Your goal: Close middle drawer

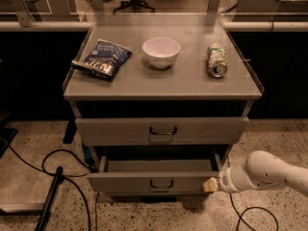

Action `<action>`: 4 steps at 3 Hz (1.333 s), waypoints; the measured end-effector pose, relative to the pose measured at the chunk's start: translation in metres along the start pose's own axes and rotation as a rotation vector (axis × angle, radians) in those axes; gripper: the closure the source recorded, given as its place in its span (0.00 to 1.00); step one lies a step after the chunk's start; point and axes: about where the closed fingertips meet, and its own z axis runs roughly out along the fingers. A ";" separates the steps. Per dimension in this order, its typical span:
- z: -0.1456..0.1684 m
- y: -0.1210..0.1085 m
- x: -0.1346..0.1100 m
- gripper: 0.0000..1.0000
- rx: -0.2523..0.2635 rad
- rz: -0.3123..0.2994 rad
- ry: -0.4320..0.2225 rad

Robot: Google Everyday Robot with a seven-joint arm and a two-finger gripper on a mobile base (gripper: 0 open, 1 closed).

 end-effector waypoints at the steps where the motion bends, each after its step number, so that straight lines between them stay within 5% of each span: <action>1: 0.000 0.000 0.000 1.00 0.000 0.000 0.000; 4: 0.015 -0.015 -0.036 1.00 0.055 0.039 -0.044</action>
Offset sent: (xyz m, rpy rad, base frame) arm 0.0359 -0.0020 -0.0128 -0.0395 0.0017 -0.0689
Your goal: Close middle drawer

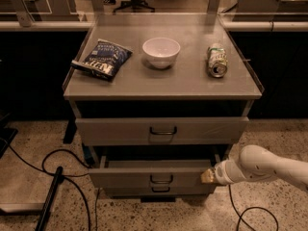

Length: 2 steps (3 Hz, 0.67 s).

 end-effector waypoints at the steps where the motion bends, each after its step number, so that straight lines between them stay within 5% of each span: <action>1: 0.005 -0.001 -0.020 1.00 0.015 0.002 -0.045; 2: 0.005 -0.001 -0.020 1.00 0.015 0.002 -0.047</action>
Offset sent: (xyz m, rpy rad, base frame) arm 0.0893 0.0101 0.0041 -0.0090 -0.1693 -0.1273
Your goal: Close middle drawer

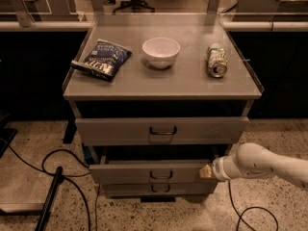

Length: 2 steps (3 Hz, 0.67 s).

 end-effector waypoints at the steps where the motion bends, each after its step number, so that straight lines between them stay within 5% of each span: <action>1: 0.005 0.000 -0.019 1.00 -0.003 -0.002 -0.038; 2: 0.005 0.000 -0.019 1.00 -0.003 -0.002 -0.038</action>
Offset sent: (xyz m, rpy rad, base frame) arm 0.0200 0.0038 0.0023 0.0109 -0.0344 -0.0126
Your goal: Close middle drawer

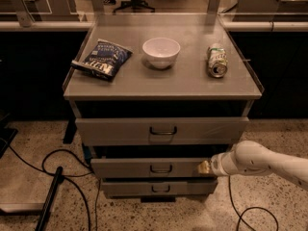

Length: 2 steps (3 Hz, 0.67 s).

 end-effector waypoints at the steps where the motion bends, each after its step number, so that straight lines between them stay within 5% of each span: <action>1: 0.016 -0.004 -0.002 1.00 0.028 0.021 -0.002; 2: 0.030 -0.012 -0.016 1.00 0.065 0.041 -0.027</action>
Offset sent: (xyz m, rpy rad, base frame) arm 0.0504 0.0007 -0.0301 -0.0694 -0.0308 -0.1213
